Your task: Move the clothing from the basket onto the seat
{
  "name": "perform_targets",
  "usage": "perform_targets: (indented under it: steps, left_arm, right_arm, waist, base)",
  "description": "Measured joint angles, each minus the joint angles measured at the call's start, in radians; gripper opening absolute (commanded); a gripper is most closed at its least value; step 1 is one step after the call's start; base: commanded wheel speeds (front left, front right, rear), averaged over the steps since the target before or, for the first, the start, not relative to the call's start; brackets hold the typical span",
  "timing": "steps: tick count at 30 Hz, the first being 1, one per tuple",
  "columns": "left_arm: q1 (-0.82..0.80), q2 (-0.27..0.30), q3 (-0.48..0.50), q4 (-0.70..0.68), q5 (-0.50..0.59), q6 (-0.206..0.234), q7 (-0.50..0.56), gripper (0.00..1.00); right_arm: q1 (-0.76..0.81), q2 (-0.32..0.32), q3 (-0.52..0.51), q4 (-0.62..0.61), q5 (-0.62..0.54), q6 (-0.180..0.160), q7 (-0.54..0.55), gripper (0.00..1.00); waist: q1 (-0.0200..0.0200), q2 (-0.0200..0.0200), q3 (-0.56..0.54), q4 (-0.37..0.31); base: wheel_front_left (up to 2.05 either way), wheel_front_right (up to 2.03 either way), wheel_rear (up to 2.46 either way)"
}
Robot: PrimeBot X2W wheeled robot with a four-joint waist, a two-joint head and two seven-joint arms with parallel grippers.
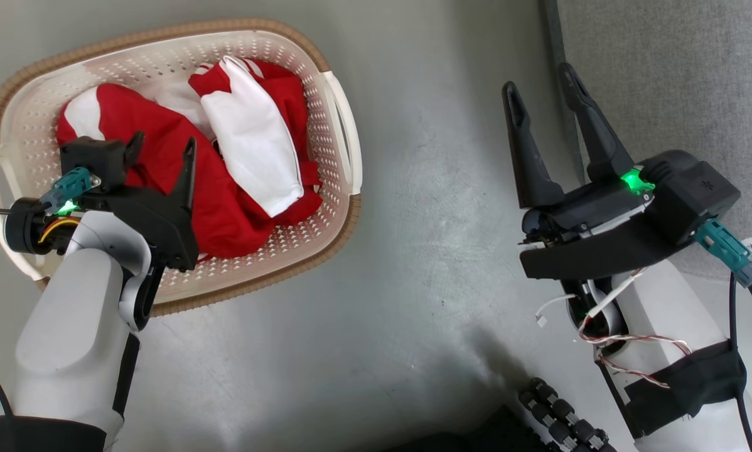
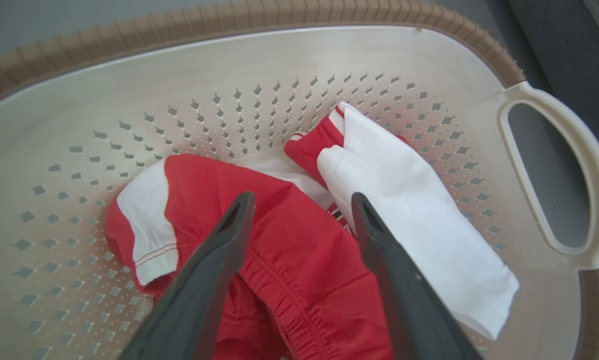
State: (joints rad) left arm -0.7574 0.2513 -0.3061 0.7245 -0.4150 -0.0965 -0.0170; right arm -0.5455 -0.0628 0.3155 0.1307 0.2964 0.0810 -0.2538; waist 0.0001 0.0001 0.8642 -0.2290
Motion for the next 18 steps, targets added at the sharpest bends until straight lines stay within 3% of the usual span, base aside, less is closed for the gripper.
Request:
perform_targets:
  steps: [14, 18]
  left_arm:
    - [-0.066, -0.003, 0.008, 0.113, 0.002, 0.021, 0.053, 1.00]
    - [-0.093, -0.002, 0.012, 0.140, 0.002, 0.045, 0.074, 1.00]
  right_arm:
    - [-0.033, 0.003, 0.053, -0.057, 0.005, -0.004, -0.003, 1.00]
    - [-0.038, 0.004, 0.075, -0.092, 0.048, -0.028, -0.003, 1.00]
  waist:
    - [-0.0001, 0.0000, 0.055, -0.045]
    - [-0.0001, 0.0000, 0.070, -0.057]
  base:
    - [0.00, 0.00, 0.00]
    - [0.00, 0.00, 0.00]
